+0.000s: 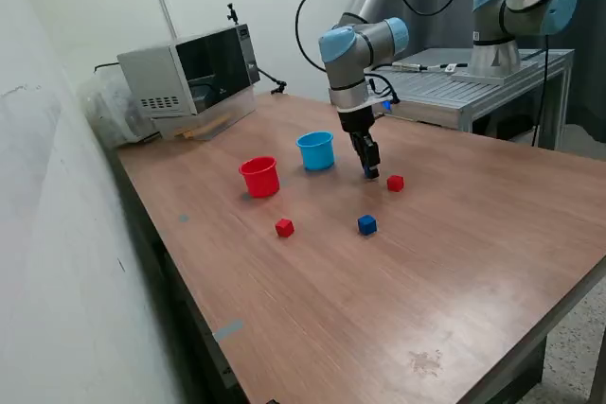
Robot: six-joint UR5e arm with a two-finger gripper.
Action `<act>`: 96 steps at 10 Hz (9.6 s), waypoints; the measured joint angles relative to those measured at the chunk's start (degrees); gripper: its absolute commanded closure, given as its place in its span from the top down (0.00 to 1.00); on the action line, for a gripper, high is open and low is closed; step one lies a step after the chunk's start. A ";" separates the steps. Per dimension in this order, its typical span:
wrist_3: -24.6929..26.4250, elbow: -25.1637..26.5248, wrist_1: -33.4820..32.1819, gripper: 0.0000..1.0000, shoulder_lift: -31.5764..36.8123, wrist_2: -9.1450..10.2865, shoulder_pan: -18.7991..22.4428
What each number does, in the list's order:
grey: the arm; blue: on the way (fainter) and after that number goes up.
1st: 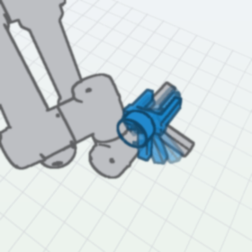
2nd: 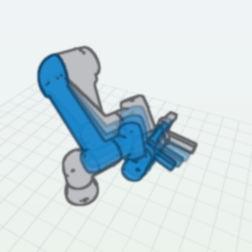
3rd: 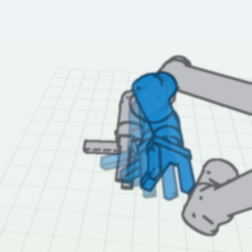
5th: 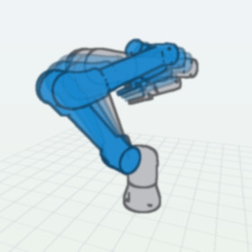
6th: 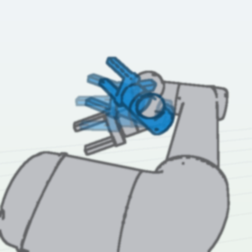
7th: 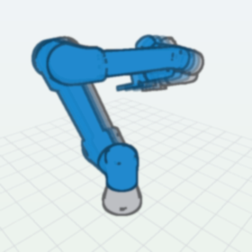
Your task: Place red objects in the red bin, and blue objects in the blue bin.
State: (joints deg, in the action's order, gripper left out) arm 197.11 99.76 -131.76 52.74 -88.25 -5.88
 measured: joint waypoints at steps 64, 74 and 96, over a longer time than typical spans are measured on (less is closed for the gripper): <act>-14.45 -23.92 2.91 0.00 0.94 0.95 -6.73; -12.01 -28.11 1.68 1.00 -8.19 -1.25 -9.27; -31.86 -49.44 11.00 1.00 -24.86 2.74 2.82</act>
State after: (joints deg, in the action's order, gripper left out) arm 165.25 50.32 -120.76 27.89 -85.51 -3.06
